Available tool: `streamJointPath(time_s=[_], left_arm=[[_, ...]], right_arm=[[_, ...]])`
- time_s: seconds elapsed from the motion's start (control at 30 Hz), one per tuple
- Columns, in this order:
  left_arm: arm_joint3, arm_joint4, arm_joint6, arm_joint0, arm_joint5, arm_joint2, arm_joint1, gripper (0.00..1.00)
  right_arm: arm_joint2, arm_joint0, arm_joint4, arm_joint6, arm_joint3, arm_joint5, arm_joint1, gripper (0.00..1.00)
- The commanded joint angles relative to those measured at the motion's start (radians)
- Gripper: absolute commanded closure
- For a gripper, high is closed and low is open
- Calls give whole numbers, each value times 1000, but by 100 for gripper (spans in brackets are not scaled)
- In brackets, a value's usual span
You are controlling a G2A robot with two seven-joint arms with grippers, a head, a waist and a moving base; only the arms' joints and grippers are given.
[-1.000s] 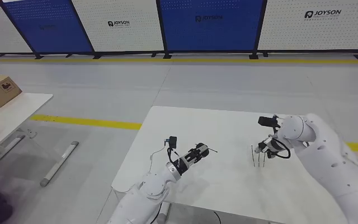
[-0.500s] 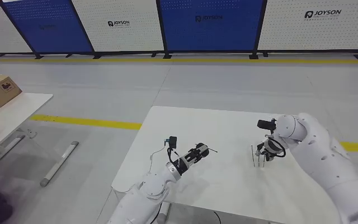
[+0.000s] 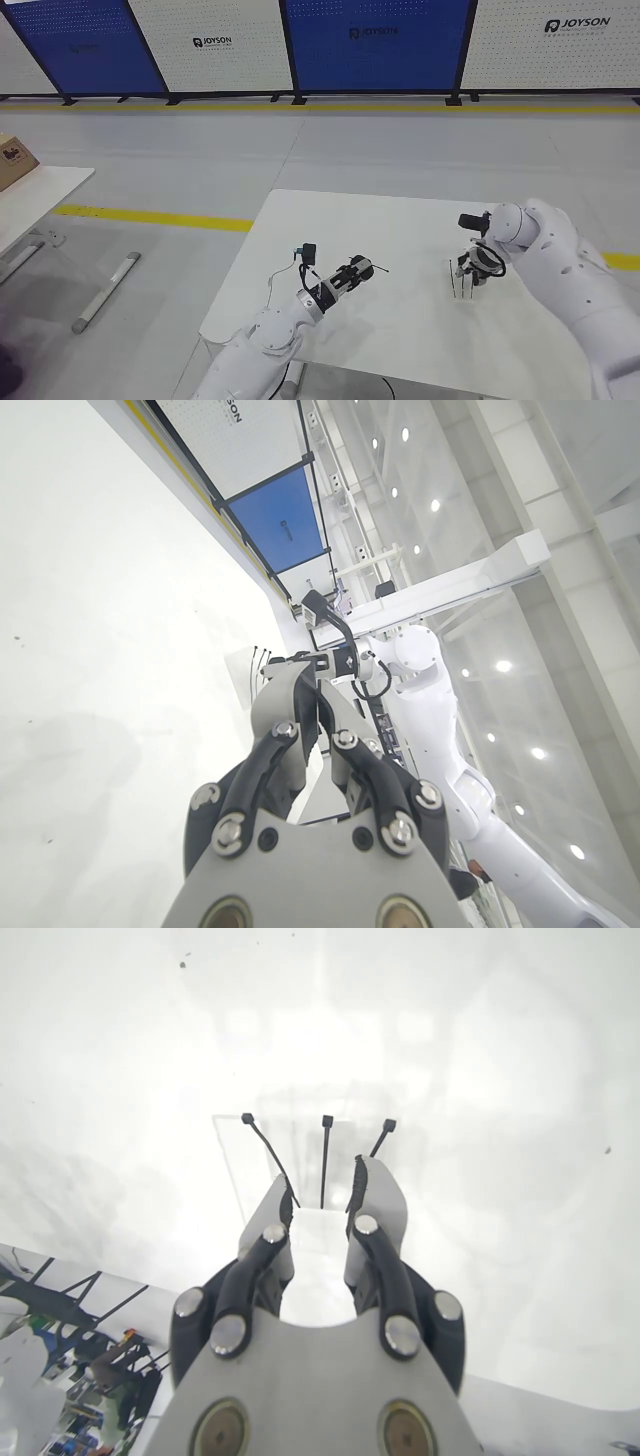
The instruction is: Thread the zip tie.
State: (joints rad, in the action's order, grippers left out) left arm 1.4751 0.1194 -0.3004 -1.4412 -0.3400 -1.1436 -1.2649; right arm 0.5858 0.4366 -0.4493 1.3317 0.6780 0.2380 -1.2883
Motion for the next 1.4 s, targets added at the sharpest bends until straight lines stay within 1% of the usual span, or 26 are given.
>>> streamJointPath(time_s=[0.0,0.23,0.5,0.57,0.73,1.37], left_arm=[[0,0,0,0,0,0,0,100],[0,0,0,0,0,0,0,100],[0,0,0,0,0,0,0,100],[0,0,0,0,0,0,0,100],[0,0,0,0,0,0,0,100],[0,0,0,0,0,0,0,100]], right_arm=[[-5,-7,1,-3,-22,-2,-9,74],[-21,-28,3,-10,-92,-10,-43,74],[-40,-48,2,-19,-165,-21,-83,77],[-43,-53,0,-21,-181,-22,-92,79],[-51,-64,-4,-25,-223,-27,-114,78],[-66,-97,-24,-34,-358,-44,-186,78]])
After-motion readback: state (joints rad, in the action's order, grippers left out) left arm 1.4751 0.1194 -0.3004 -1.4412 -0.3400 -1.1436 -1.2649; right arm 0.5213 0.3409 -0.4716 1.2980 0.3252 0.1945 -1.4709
